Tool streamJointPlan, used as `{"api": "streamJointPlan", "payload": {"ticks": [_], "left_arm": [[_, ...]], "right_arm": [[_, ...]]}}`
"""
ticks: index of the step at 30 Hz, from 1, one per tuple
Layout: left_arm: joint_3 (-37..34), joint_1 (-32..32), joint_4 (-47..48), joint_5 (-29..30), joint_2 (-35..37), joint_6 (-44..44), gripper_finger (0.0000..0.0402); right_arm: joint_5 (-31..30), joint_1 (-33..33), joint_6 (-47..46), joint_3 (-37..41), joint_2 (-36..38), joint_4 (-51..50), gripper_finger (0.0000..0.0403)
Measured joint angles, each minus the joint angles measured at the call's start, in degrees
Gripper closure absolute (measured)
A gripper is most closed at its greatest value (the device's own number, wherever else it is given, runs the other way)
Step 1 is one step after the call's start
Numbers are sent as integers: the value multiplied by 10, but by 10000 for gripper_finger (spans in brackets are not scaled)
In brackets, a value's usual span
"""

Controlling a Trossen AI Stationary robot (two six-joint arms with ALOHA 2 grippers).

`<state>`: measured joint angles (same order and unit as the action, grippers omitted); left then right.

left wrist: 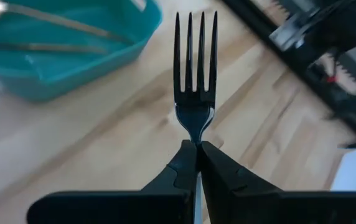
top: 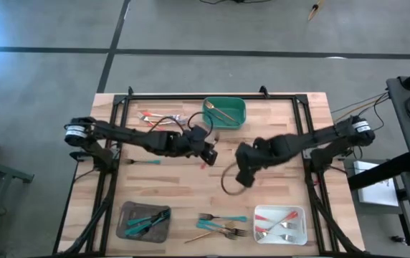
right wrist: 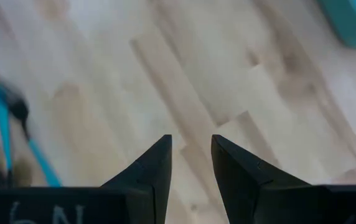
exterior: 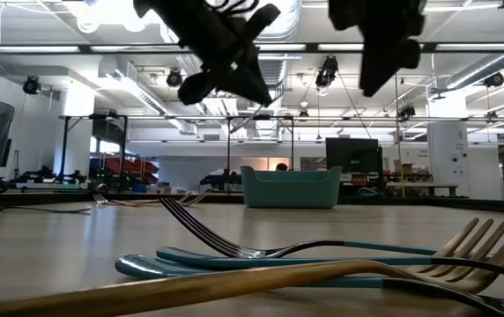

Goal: Sort silverware by color (type)
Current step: Put the orange fork into the white bin

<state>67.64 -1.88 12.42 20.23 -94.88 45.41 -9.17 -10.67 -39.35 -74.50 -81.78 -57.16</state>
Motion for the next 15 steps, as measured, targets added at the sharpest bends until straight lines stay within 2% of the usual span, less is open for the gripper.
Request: {"api": "streamJointPlan", "payload": {"ticks": [6,11,15], "left_arm": [[28,9,2,7,30,-63,402],[19,25,30,62,84,-93,401],[10,53,49,67,121,-108,401]], "right_arm": [[1,66,63,0,0,65,298],[6,126,124,0,0,137,298],[24,173,145,1,0,234,298]]}}
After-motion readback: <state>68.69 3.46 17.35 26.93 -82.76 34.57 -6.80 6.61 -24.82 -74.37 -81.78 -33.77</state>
